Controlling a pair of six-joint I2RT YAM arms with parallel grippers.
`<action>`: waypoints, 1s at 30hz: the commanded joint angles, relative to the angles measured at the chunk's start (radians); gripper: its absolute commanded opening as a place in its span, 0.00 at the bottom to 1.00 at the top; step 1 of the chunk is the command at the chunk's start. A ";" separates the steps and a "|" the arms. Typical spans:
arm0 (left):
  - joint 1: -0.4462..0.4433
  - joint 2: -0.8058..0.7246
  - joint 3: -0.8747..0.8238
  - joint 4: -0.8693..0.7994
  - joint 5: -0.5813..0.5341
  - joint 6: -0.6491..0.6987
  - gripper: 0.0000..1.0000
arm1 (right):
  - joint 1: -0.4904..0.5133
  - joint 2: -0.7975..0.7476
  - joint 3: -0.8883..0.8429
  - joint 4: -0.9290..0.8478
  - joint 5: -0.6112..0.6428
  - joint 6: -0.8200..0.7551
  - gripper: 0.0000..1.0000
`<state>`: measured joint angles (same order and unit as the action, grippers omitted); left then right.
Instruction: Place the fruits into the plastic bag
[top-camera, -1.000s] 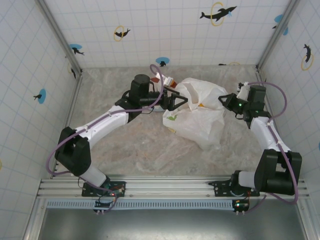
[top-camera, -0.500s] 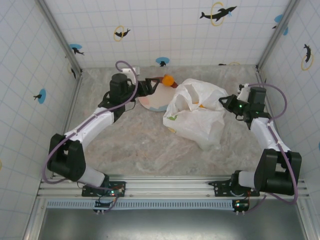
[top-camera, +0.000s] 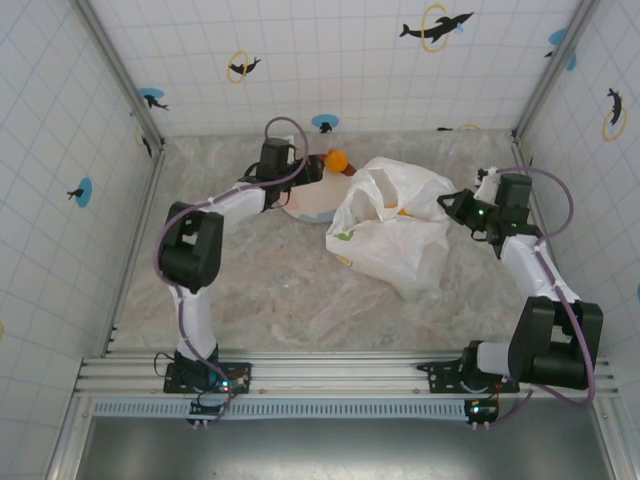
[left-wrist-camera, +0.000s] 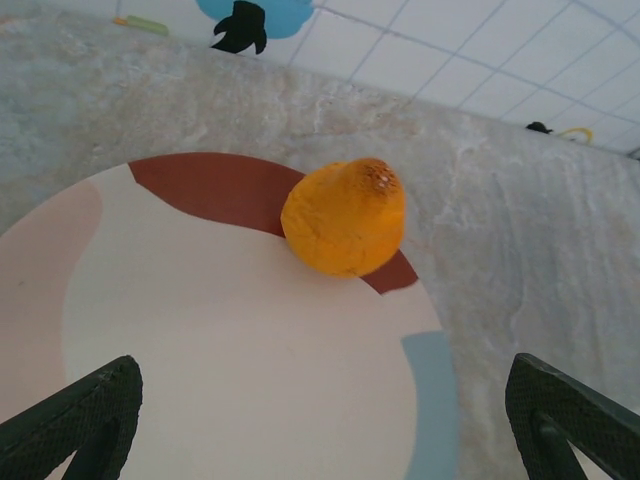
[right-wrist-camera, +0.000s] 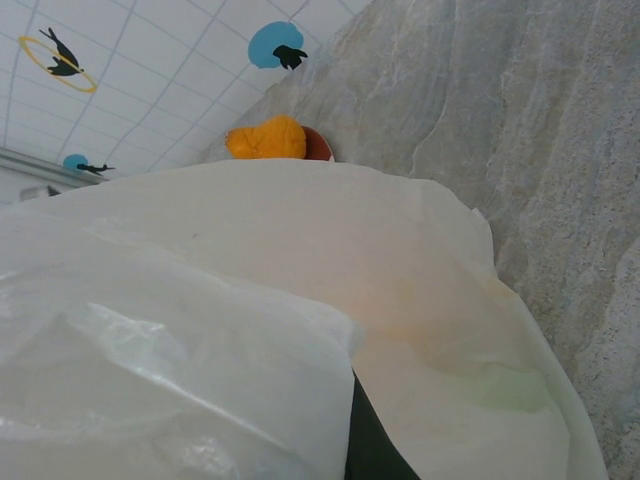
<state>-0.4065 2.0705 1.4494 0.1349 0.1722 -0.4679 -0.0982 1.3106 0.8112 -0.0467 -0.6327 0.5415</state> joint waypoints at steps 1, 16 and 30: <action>0.003 0.099 0.120 -0.005 0.021 0.025 0.95 | 0.000 0.027 0.022 0.000 -0.003 -0.005 0.00; 0.003 0.475 0.528 -0.025 0.096 -0.013 0.97 | 0.030 0.062 0.065 -0.044 0.045 -0.022 0.00; 0.002 0.585 0.619 0.064 0.168 -0.089 0.85 | 0.034 0.069 0.064 -0.052 0.042 -0.037 0.00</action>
<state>-0.4065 2.6133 2.0296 0.1768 0.3092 -0.5282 -0.0711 1.3712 0.8406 -0.0849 -0.5953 0.5224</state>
